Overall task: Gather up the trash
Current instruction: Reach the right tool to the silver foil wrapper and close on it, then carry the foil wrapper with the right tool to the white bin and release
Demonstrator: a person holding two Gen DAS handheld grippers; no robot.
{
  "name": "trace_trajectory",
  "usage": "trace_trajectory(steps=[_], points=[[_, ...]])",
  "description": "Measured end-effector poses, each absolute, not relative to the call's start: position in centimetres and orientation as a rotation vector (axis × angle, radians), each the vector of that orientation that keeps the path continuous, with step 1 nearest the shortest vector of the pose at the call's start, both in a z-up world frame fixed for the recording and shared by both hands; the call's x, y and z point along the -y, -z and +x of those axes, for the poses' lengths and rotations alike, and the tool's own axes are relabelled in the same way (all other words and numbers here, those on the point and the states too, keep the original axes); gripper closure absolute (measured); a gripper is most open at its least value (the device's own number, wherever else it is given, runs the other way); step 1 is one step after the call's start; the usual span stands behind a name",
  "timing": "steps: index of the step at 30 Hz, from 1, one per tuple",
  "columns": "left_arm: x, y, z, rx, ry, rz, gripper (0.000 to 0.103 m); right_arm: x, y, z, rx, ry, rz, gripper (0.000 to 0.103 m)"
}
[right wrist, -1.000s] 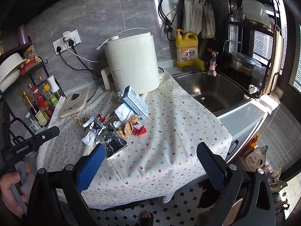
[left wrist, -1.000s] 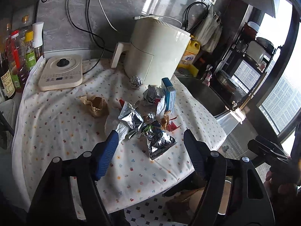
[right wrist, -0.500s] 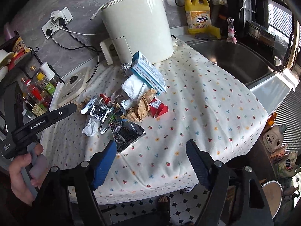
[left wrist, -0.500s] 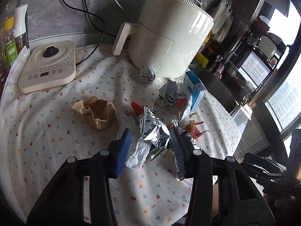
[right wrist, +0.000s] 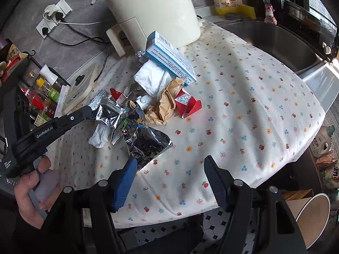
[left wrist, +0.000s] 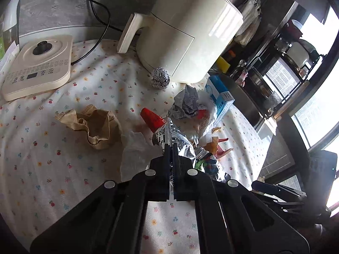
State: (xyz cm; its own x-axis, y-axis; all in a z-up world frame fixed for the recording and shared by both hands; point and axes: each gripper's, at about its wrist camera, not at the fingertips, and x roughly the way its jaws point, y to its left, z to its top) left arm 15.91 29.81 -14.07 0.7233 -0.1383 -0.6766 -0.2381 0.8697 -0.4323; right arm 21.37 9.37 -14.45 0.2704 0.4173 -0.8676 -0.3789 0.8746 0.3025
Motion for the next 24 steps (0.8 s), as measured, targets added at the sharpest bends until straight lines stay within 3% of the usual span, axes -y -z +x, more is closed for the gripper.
trace_trajectory(steps=[8, 10, 12, 15, 24], points=[[-30.2, 10.7, 13.5, -0.685, -0.085, -0.512, 0.100, -10.8, 17.2, 23.6, -1.246, -0.582, 0.077, 0.049], [-30.1, 10.1, 12.8, -0.675, -0.108, -0.502, 0.100, -11.1, 17.9, 24.5, -1.266, -0.608, 0.097, 0.058], [-29.9, 9.8, 12.2, -0.663, -0.136, -0.504, 0.100, -11.5, 18.3, 24.9, -1.286, -0.646, 0.100, 0.087], [-29.1, 9.6, 11.2, -0.645, -0.179, -0.517, 0.100, -11.4, 17.6, 24.8, -1.258, -0.679, 0.065, 0.097], [-24.6, 8.3, 10.0, -0.626, -0.243, -0.524, 0.100, -6.8, 13.5, 23.1, -1.167, -0.755, 0.032, 0.100]])
